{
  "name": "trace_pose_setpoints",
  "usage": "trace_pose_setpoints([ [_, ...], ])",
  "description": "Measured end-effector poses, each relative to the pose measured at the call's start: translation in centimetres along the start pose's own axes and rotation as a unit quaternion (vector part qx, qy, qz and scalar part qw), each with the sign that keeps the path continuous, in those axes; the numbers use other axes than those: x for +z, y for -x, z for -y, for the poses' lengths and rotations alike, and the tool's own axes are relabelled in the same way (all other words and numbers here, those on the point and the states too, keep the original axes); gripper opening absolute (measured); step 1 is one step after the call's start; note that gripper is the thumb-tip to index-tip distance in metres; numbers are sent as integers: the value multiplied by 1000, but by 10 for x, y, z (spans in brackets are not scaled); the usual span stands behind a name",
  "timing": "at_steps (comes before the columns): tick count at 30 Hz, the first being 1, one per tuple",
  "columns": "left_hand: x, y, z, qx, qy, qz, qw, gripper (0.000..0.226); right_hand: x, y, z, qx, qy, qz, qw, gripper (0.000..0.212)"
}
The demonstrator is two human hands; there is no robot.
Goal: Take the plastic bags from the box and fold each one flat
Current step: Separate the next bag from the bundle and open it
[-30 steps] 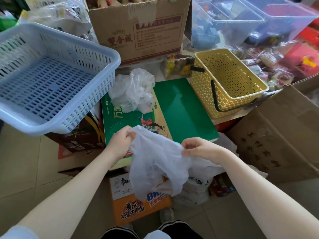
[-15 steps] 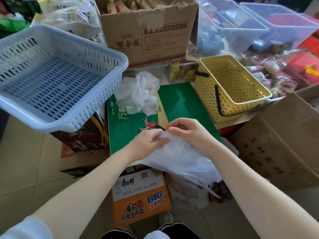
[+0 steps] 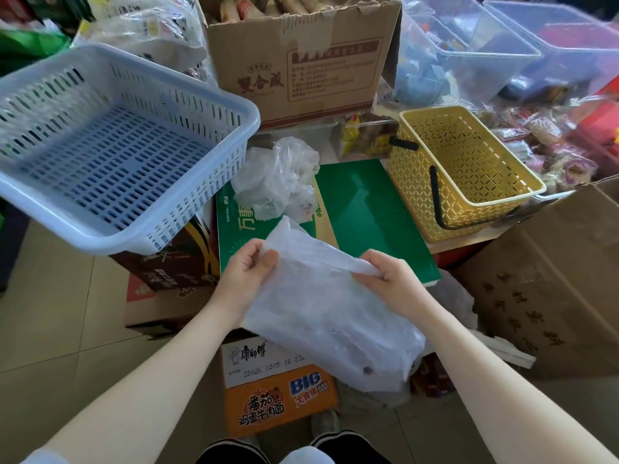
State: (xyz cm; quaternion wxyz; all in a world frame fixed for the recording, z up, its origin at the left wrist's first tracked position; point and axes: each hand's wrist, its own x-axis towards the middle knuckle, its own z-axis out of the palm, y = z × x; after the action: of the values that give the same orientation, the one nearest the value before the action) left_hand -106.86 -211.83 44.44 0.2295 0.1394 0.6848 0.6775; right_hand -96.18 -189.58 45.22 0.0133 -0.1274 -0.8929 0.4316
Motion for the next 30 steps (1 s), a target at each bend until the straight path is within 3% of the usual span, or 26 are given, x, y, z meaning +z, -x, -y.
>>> trace_pose_setpoints([
  [2,-4,-1,-1,-26,-4,68,997,38,-1,-1,-6,8,21,28,999,7],
  [4,-5,-6,-7,-28,-16,82,996,43,-2,-3,-9,7,42,42,998,7],
  [10,7,-5,-15,23,-90,73,993,8,3,-14,1,-29,155,84,984,24],
  [14,9,0,-14,70,-132,52,987,9,18,-14,35,-80,73,129,986,38],
  [18,8,3,-19,113,-146,31,982,15,35,-15,54,-76,-18,149,986,15],
  [20,5,3,-21,130,-168,24,977,19,40,-15,51,-59,-49,162,984,28],
  [25,-5,12,-19,141,-211,59,966,20,42,-17,45,-76,14,238,968,35],
  [27,-9,15,-16,147,-224,96,959,14,47,-16,43,-106,50,219,969,34],
  [30,-16,14,-12,158,-283,184,928,9,50,-14,42,-168,54,105,979,18],
])
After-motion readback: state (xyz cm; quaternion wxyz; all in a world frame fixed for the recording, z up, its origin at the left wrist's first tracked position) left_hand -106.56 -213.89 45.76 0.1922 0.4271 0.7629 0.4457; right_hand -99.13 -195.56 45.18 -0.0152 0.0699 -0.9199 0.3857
